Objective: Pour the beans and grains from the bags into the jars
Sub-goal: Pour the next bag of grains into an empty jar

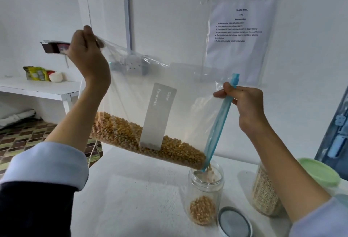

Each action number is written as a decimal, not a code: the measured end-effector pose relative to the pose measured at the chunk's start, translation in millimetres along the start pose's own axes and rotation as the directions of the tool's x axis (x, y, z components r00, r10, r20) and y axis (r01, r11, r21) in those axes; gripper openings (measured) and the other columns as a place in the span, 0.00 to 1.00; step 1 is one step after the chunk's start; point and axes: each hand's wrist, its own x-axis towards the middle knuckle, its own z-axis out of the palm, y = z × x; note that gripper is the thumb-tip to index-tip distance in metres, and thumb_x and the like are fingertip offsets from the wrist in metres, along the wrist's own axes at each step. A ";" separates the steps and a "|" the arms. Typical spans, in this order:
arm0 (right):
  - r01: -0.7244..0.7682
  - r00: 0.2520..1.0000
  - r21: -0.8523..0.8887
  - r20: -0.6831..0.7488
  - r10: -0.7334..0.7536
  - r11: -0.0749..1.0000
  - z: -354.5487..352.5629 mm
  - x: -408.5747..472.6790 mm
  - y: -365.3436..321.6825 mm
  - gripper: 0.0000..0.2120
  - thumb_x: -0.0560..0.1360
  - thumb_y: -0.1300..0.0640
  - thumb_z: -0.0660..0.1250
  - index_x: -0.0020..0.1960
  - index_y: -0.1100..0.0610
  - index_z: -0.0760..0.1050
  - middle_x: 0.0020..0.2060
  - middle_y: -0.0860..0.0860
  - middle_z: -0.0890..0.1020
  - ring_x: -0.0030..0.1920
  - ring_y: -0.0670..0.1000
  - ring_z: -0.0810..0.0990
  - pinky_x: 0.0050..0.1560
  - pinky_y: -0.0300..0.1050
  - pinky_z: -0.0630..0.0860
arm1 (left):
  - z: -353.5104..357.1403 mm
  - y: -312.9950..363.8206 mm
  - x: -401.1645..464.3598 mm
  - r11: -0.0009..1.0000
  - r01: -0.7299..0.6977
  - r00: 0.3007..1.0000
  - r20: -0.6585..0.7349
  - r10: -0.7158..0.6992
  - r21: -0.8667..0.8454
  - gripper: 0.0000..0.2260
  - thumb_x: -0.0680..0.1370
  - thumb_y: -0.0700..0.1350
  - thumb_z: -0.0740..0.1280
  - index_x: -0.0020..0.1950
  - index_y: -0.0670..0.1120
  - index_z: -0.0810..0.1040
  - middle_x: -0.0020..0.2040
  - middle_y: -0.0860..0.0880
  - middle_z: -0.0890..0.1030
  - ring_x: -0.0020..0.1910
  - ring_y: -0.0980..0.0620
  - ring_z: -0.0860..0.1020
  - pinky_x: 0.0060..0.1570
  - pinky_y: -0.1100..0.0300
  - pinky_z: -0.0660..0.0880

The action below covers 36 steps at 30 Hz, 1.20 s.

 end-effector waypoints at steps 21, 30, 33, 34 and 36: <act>0.006 0.998 0.049 -0.065 -0.002 0.999 5.5 -1.3 8.0 0.12 0.76 0.58 0.68 0.34 0.55 0.81 0.36 0.49 0.84 0.39 0.42 0.78 0.44 0.29 0.72 | -0.7 -5.2 -5.5 0.998 0.060 0.998 0.009 -0.060 -0.026 0.18 0.80 0.41 0.57 0.29 0.50 0.62 0.24 0.57 0.68 0.25 0.61 0.65 0.30 0.68 0.63; 0.011 0.996 0.064 -0.086 -0.005 0.998 7.6 -1.9 9.2 0.13 0.76 0.58 0.68 0.33 0.54 0.80 0.36 0.49 0.84 0.39 0.44 0.78 0.42 0.28 0.72 | -2.3 -4.6 -2.3 0.999 0.047 0.999 -0.007 -0.047 -0.017 0.18 0.79 0.41 0.56 0.29 0.50 0.62 0.21 0.60 0.70 0.24 0.62 0.65 0.30 0.68 0.62; 0.008 0.998 0.043 -0.062 -0.006 0.999 8.5 -2.6 8.8 0.12 0.76 0.58 0.67 0.35 0.55 0.81 0.37 0.50 0.83 0.38 0.43 0.78 0.42 0.28 0.71 | -1.5 -6.0 -3.5 0.998 0.059 0.998 -0.004 -0.059 -0.029 0.18 0.79 0.40 0.56 0.29 0.49 0.63 0.21 0.59 0.69 0.24 0.61 0.65 0.30 0.67 0.62; 0.007 0.998 0.040 -0.066 -0.005 0.999 8.9 -3.4 9.2 0.11 0.76 0.58 0.68 0.36 0.57 0.81 0.36 0.50 0.83 0.38 0.42 0.78 0.42 0.27 0.71 | -1.5 -6.4 -3.7 0.997 0.066 0.998 -0.004 -0.066 -0.038 0.17 0.79 0.41 0.57 0.30 0.49 0.63 0.21 0.59 0.69 0.24 0.61 0.65 0.30 0.67 0.62; 0.022 0.993 0.060 -0.115 -0.015 0.998 9.3 -3.8 10.3 0.10 0.76 0.59 0.67 0.38 0.59 0.82 0.34 0.47 0.83 0.33 0.37 0.78 0.37 0.24 0.70 | -1.9 -6.4 -3.9 0.997 0.070 0.997 -0.006 -0.070 -0.038 0.17 0.79 0.41 0.57 0.29 0.49 0.64 0.21 0.59 0.69 0.24 0.61 0.65 0.29 0.67 0.62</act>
